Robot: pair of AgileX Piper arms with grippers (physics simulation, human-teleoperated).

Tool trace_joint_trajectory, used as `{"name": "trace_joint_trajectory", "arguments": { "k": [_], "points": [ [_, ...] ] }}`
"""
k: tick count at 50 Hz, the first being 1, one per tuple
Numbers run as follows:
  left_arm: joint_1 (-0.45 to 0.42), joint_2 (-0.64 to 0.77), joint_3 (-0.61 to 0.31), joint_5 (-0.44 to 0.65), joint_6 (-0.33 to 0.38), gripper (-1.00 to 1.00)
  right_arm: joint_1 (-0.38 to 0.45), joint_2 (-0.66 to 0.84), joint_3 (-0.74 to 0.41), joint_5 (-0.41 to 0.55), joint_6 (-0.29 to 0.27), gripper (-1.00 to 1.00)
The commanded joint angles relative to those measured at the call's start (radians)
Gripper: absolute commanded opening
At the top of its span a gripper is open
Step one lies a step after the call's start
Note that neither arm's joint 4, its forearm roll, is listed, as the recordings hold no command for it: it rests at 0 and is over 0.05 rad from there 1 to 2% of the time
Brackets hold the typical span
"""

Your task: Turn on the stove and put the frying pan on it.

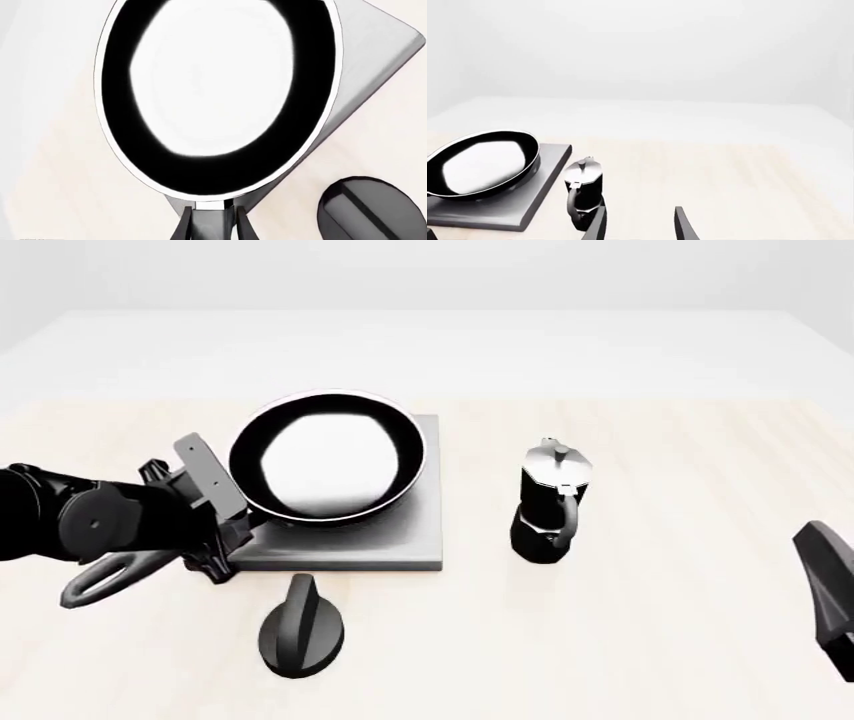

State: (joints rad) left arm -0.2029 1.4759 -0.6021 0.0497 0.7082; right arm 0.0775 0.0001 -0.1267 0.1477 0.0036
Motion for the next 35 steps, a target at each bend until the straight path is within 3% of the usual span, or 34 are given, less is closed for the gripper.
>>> {"name": "trace_joint_trajectory", "arguments": {
  "k": [1, 30, 31, 35],
  "points": [
    [0.001, 0.034, -0.011, -0.041, 0.013, -1.0, -0.002, 0.0, 0.005, 0.001, -0.003, 1.0],
    [0.004, 0.044, -0.011, -0.062, 0.003, -1.0, -0.003, 0.0, 0.003, 0.005, -0.007, 1.0],
    [-0.004, 0.041, -0.016, -0.054, -0.005, 1.0, -0.001, 0.0, 0.005, 0.003, -0.008, 1.0],
    [-0.008, 0.033, -0.019, -0.049, -0.012, 1.0, 0.0, 0.0, 0.005, 0.003, -0.008, 1.0]
  ]
}}
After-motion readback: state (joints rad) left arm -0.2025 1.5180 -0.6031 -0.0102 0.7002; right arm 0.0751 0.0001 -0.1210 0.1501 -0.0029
